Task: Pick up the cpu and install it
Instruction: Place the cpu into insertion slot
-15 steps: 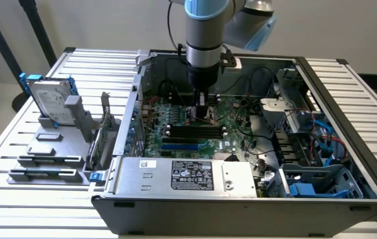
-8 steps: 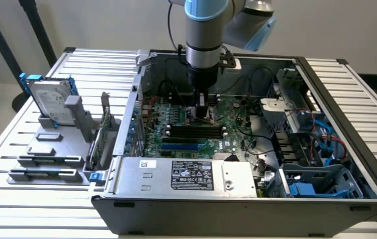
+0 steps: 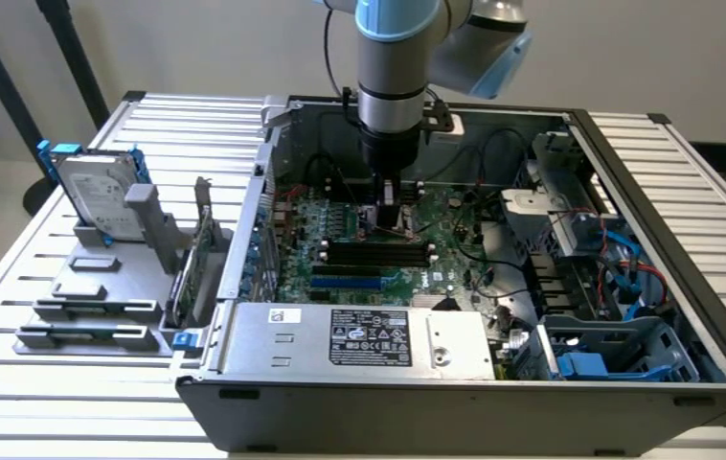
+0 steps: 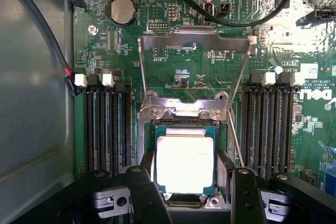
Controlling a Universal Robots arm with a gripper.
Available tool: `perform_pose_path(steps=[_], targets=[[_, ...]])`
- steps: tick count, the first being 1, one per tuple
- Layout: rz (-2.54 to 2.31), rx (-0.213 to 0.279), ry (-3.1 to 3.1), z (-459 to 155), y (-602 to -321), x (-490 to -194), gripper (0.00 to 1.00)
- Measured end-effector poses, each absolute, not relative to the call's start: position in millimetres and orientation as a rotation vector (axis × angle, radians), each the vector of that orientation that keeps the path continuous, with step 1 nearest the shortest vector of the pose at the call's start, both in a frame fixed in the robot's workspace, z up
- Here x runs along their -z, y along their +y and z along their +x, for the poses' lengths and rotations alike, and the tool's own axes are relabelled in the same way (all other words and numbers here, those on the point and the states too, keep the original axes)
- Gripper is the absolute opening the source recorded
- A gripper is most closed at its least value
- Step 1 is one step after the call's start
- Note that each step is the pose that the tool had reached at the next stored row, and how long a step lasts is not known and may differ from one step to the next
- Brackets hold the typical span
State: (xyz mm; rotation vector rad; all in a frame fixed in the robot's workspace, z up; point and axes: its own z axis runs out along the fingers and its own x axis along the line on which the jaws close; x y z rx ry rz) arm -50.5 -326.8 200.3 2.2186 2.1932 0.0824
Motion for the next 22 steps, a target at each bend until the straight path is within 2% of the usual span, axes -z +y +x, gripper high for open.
perform_pose_path(steps=[22], targets=[[2.218, -0.072, 2.184, -49.9, -325.2, -198.1, 0.55]])
